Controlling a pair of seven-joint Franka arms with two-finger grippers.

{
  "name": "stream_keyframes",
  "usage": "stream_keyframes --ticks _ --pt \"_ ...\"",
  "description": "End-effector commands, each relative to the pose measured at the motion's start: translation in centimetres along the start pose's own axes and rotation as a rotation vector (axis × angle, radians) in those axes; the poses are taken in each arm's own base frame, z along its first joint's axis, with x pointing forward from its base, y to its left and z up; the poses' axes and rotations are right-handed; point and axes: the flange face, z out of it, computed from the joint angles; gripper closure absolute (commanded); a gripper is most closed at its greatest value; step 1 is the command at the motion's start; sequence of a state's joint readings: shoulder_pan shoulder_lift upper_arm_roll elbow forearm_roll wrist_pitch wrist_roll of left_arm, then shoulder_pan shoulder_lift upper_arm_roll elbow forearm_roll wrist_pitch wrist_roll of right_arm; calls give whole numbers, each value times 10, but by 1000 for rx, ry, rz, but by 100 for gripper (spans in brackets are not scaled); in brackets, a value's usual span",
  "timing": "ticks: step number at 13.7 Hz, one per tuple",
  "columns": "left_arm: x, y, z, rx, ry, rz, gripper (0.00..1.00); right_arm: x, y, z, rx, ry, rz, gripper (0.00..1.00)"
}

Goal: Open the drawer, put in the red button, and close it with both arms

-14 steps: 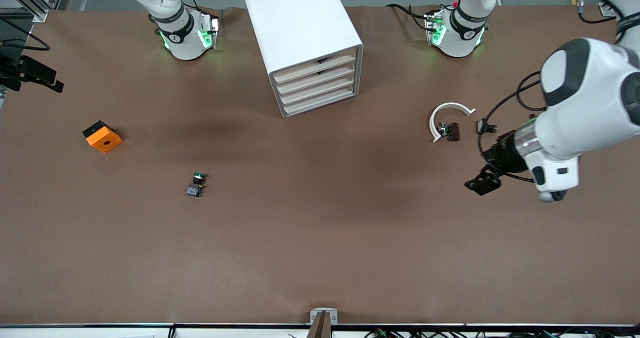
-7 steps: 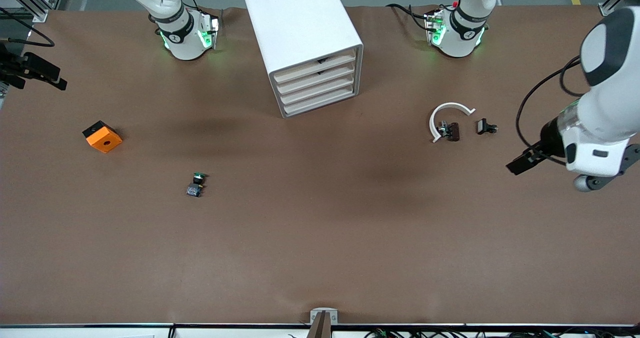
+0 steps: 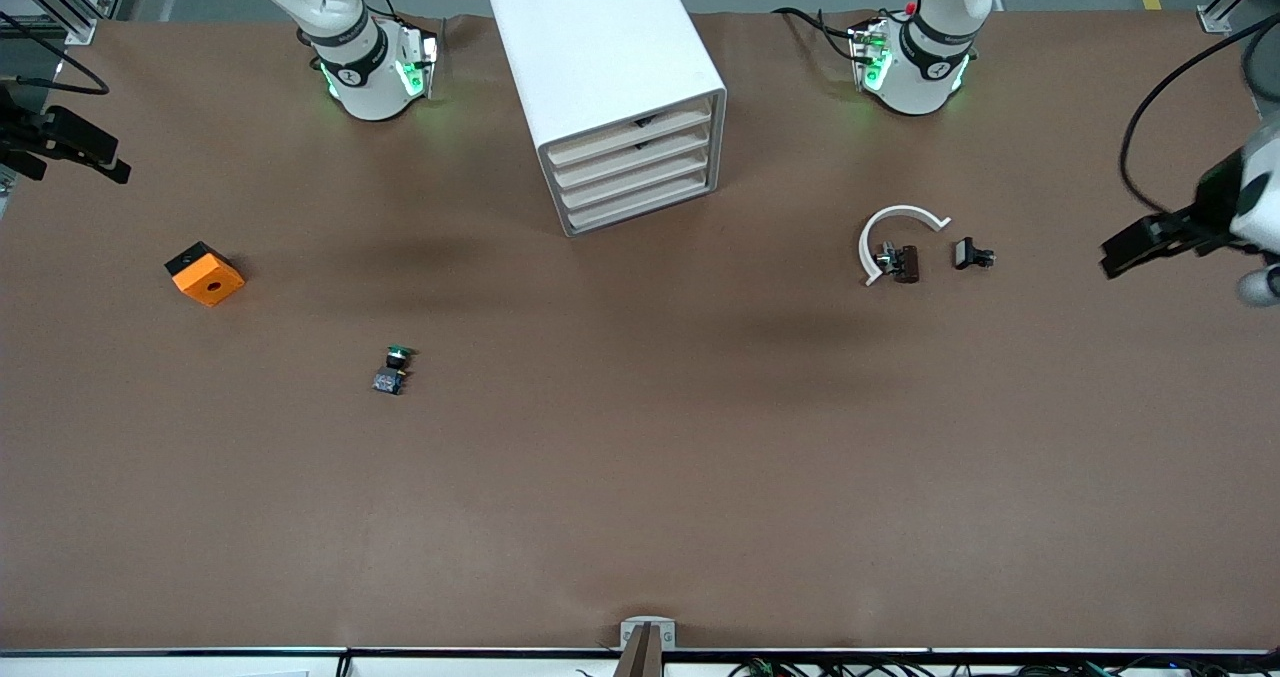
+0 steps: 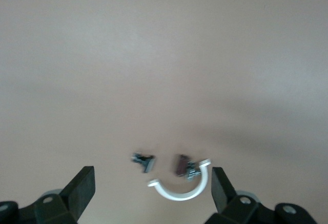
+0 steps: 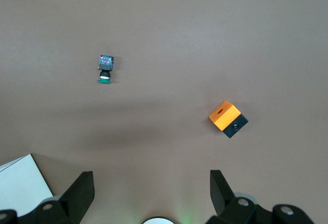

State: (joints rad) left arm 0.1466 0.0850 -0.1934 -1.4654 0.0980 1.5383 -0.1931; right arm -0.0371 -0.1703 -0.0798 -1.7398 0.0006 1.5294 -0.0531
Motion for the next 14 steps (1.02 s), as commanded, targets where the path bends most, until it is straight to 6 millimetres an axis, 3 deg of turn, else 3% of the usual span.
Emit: stream_keyframes --ticks 1,4,6,8,14 --pt "-34 -6 -11 23 -7 91 0 -7 -11 -4 -23 21 -15 0" --pt "-78 18 -21 38 2 147 0 -7 -4 -6 -13 28 1 0" --pt "-94 22 -26 -11 2 151 0 -7 -6 -9 -4 33 1 0" --pt "-95 10 -27 -63 -5 123 0 -5 -6 -14 -4 43 1 0" --pt "-92 13 -30 -76 0 110 0 -6 -9 -14 10 38 11 0"
